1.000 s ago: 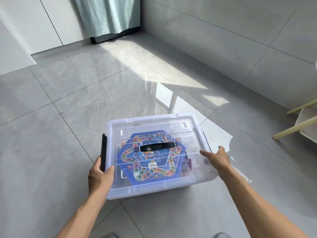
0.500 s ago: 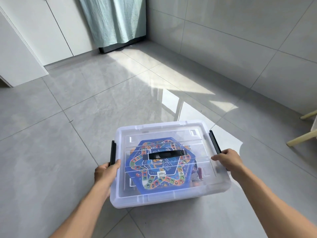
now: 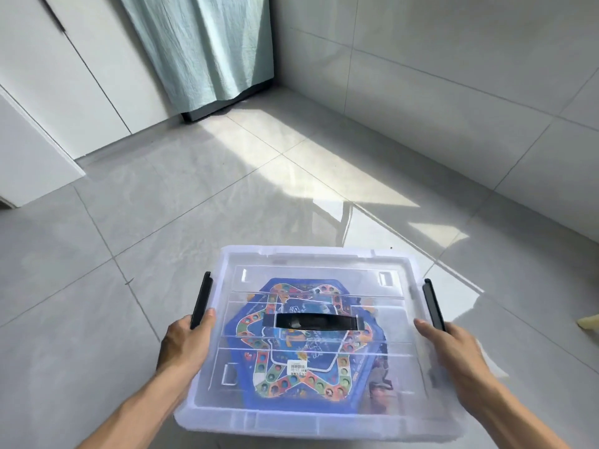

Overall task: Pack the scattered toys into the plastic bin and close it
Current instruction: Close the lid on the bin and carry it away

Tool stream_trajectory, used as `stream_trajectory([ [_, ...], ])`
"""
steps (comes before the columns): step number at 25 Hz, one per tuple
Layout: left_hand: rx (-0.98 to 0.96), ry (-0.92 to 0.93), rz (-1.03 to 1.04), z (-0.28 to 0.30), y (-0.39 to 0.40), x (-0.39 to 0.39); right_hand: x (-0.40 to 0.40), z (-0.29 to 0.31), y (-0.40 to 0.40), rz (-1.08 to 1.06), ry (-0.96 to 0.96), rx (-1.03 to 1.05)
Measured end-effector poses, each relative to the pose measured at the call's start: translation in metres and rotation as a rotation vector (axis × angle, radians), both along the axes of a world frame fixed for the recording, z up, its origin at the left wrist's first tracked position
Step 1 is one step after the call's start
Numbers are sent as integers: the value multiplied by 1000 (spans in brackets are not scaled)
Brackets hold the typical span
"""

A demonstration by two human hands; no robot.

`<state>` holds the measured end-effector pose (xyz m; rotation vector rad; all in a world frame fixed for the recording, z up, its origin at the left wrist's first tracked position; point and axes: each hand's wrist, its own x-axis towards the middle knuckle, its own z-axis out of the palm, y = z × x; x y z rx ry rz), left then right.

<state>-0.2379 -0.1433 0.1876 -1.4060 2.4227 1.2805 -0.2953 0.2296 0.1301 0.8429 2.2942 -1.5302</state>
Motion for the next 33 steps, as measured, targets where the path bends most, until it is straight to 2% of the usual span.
stream_trajectory([
  [6,165,22,-9,204,-46,-11,-37,239,-50,10,-40,26],
  [8,251,41,-53,286,-65,-39,-53,325,-64,-54,-55,47],
  [10,274,40,-119,349,-79,-70,-68,388,-79,-85,-78,38],
  [12,278,25,-147,388,-94,-116,-98,420,-94,-118,-134,13],
  [17,253,-34,-175,417,-125,-271,-227,418,-133,-216,-156,-72],
  [22,236,-74,-234,395,-147,-478,-411,389,-157,-309,-100,-125],
  [25,243,-71,-251,378,-168,-585,-500,370,-169,-303,-143,-43],
  [30,223,-7,-352,315,-227,-786,-684,330,-230,-288,-96,13],
  [33,207,-11,-395,247,-258,-876,-757,268,-266,-341,-105,9],
])
